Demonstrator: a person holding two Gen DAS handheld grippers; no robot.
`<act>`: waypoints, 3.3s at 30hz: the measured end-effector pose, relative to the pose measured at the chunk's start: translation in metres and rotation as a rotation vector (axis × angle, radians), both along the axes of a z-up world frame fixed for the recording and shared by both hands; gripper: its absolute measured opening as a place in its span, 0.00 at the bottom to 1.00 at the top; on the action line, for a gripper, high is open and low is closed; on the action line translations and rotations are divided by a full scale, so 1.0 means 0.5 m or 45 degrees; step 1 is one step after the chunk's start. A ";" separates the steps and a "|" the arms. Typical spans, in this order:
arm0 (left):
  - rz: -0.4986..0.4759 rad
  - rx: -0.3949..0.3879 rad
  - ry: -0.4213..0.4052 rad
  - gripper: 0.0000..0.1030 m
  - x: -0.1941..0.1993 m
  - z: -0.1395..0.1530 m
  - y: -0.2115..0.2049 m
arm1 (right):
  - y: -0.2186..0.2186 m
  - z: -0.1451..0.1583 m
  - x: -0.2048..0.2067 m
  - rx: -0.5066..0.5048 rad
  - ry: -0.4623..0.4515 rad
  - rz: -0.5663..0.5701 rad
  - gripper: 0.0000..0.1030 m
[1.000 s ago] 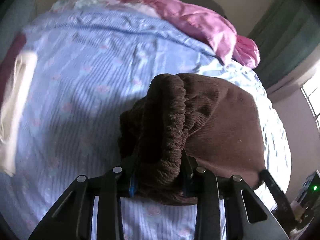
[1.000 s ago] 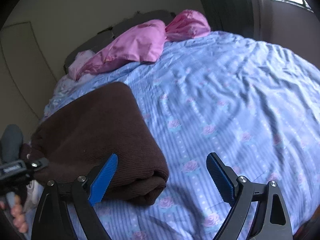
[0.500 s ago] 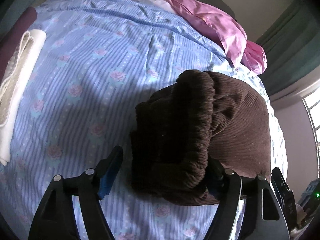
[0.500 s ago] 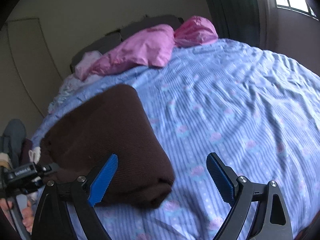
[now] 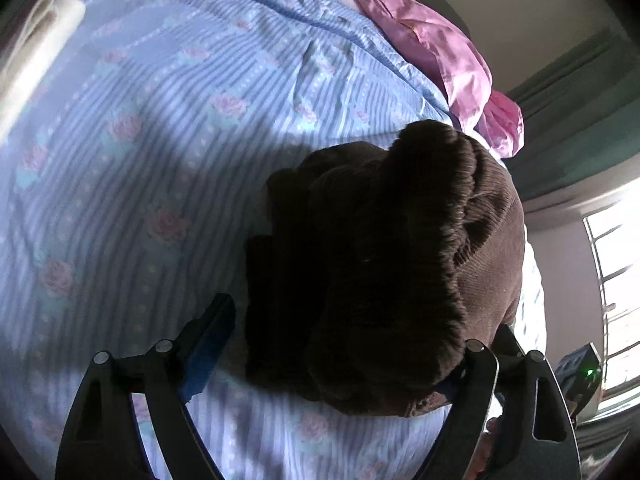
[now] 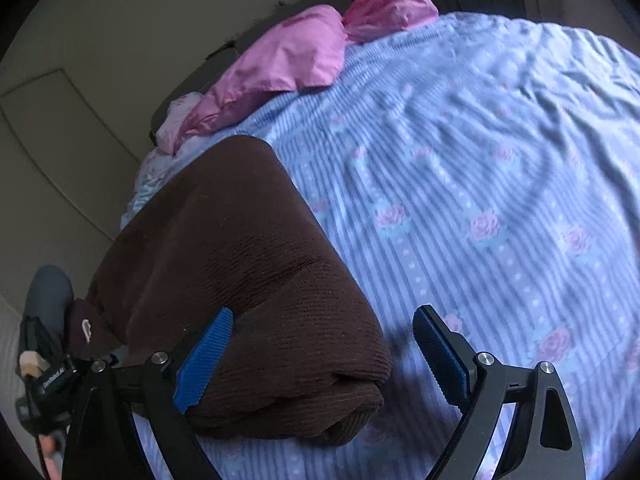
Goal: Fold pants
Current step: 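Grasp the folded brown pants bundle with the left tool while the right tool grasps its other end, then lift the brown pants bundle off the bed with both tools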
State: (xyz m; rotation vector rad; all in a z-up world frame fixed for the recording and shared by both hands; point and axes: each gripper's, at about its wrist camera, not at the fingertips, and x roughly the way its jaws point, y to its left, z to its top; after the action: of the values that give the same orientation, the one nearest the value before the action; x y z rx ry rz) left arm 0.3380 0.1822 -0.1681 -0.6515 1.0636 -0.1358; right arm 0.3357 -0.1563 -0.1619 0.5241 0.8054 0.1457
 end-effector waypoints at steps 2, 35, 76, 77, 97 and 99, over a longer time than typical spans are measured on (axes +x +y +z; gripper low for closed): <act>0.003 -0.034 -0.009 0.86 -0.004 -0.010 0.005 | 0.003 -0.010 0.003 0.010 0.003 0.005 0.89; 0.112 -0.213 -0.057 0.57 -0.013 -0.017 0.014 | 0.036 -0.031 0.037 0.079 -0.013 0.092 0.62; -0.007 0.001 -0.368 0.48 -0.052 0.206 -0.054 | 0.014 0.143 -0.078 -0.036 -0.257 -0.016 0.47; -0.007 0.006 -0.394 0.48 -0.062 0.227 -0.048 | 0.016 0.156 -0.083 -0.034 -0.279 -0.013 0.47; 0.305 0.170 -0.676 0.48 -0.313 0.534 0.330 | 0.357 0.452 -0.146 0.026 -0.618 0.349 0.47; 0.348 0.176 -0.675 0.48 -0.319 0.551 0.391 | 0.428 0.482 -0.134 0.018 -0.641 0.414 0.47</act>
State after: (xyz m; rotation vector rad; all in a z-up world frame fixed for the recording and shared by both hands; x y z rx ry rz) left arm 0.1785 0.3776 0.1073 -0.5850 0.4639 0.0056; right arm 0.2689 0.0574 0.0788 0.3432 0.3898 0.5606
